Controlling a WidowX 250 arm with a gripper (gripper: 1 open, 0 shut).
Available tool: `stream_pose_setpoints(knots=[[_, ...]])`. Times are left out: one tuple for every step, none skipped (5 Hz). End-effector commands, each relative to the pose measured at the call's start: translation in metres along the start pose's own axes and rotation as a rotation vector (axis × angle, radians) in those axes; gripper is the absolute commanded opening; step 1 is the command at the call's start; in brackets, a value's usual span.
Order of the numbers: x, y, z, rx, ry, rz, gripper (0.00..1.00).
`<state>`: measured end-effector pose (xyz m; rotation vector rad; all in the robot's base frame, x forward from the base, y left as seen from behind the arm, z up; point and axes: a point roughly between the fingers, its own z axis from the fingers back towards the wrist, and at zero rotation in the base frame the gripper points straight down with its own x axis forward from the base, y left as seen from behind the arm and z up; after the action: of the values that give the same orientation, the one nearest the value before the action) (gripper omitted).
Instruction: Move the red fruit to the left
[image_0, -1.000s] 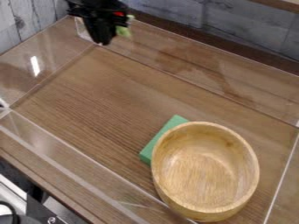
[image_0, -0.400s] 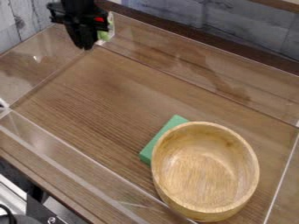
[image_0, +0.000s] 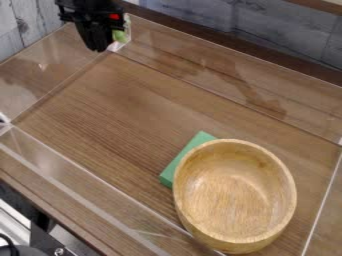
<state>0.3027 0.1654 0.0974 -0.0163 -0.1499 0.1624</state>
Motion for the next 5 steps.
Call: stream_pose_setpoints(knots=[[0.013, 0.002, 0.010, 0.016, -0.054, -0.020, 0.00], [0.014, 0.000, 0.000, 0.009, -0.045, -0.032, 0.00], [0.017, -0.009, -0.009, 0.001, -0.037, -0.043, 0.00], [0.020, -0.014, -0.019, -0.002, -0.028, -0.052, 0.00], [0.013, -0.005, -0.018, 0.006, -0.021, -0.018, 0.00]])
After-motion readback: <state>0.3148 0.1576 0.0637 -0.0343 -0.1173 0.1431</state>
